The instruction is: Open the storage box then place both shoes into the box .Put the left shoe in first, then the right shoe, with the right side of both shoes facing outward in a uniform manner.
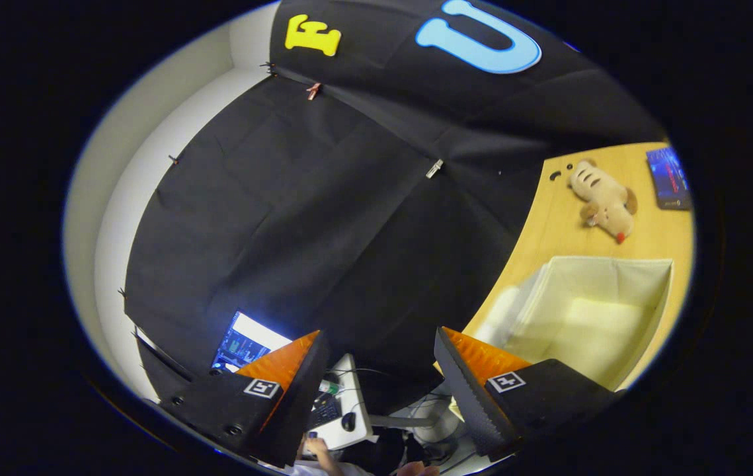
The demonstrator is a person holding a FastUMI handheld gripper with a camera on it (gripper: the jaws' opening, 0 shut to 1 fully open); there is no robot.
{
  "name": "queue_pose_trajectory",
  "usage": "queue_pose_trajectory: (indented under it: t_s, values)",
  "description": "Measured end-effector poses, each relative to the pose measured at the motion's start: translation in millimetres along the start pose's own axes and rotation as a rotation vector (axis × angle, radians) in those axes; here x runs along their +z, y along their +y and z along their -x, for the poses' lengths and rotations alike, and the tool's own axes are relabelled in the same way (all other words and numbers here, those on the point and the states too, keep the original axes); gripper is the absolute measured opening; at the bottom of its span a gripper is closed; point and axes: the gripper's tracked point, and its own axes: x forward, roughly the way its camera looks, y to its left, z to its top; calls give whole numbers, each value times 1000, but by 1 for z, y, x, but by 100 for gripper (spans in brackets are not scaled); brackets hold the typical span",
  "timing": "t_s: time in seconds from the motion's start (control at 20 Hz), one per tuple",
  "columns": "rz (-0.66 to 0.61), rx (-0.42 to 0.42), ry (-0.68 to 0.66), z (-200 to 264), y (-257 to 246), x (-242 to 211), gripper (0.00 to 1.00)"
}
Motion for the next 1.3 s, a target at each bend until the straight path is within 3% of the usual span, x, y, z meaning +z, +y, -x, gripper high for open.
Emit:
queue_pose_trajectory:
  t_s: [0.35,0.6,0.8,1.0,1.3]
  values:
    - [206,-196,-64,82,-27,3,98]
    - [297,-446,-152,173,-70,23,98]
    - [281,-666,-186,250,-127,20,98]
    - [217,-854,-128,313,-194,-29,98]
    - [42,-974,-29,343,-274,-99,97]
